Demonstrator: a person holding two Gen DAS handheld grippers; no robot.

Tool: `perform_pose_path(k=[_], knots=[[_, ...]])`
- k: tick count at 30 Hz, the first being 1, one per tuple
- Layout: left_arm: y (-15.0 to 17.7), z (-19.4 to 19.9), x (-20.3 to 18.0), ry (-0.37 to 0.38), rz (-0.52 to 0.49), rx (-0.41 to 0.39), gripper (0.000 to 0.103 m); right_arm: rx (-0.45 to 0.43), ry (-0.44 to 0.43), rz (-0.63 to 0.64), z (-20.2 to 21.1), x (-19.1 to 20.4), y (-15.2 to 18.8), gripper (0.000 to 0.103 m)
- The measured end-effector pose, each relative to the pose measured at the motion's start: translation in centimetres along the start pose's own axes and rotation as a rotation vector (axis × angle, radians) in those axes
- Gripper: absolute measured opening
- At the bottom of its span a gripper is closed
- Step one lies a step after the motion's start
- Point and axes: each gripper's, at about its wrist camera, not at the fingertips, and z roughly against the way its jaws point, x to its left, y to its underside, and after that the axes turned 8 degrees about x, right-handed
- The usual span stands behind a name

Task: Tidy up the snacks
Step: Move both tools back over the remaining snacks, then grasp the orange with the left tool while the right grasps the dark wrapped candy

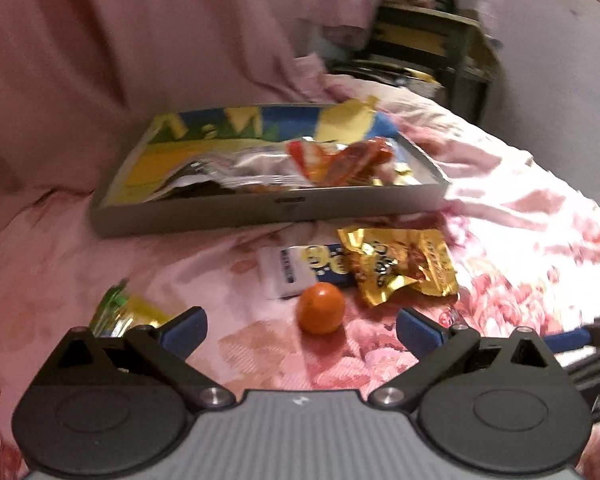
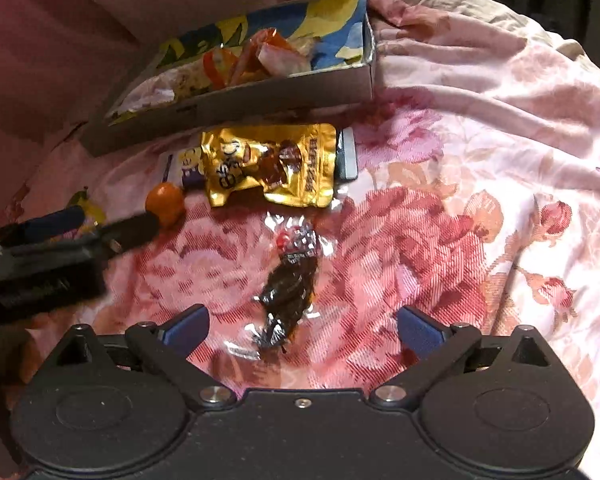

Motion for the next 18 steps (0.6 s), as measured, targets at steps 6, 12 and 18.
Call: perform_pose_path(k=[6,12,18], knots=[[0.0,-0.7,0.0,0.049,-0.023,-0.026,0.099,-0.034,-0.016,0.022,-0.3,0.8,-0.2,0.090],[-0.2,-1.2,0.1,0.050,-0.042,-0.021,0.089,-0.015,0.012,0.062,-1.3,1.8,0.0,0.082],[-0.2,-1.8,0.3,0.081,-0.032,-0.005,0.071,-0.020,0.023,0.072,-1.5,1.9,0.1,0.068]])
